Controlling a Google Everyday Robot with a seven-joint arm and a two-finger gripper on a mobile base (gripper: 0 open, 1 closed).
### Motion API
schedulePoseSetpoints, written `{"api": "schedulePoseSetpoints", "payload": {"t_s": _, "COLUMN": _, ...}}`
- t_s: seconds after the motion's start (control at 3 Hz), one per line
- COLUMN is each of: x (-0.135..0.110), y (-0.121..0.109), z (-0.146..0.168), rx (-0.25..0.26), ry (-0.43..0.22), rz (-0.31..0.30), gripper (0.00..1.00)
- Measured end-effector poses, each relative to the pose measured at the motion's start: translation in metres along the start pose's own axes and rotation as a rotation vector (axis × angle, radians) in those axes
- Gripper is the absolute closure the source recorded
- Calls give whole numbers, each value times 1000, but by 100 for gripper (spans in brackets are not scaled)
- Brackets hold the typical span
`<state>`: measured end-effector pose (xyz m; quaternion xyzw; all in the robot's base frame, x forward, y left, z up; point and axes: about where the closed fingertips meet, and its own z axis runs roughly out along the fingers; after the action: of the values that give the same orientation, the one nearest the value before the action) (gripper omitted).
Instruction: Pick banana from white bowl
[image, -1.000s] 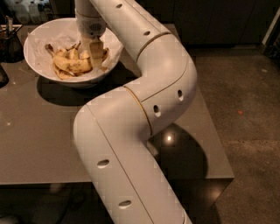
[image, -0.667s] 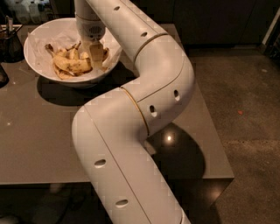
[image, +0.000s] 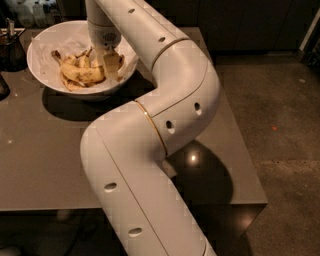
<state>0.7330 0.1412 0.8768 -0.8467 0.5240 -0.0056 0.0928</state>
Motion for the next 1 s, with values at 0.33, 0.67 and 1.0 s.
{"api": "schedulePoseSetpoints", "payload": {"t_s": 0.33, "x": -1, "y": -5, "z": 1, "rx": 18, "ry": -1, "rz": 0, "gripper": 74}}
{"api": "schedulePoseSetpoints", "payload": {"t_s": 0.67, "x": -1, "y": -5, "z": 0, "rx": 18, "ry": -1, "rz": 0, "gripper": 97}}
{"api": "schedulePoseSetpoints", "payload": {"t_s": 1.0, "x": -1, "y": -6, "z": 0, "rx": 18, "ry": -1, "rz": 0, "gripper": 100}}
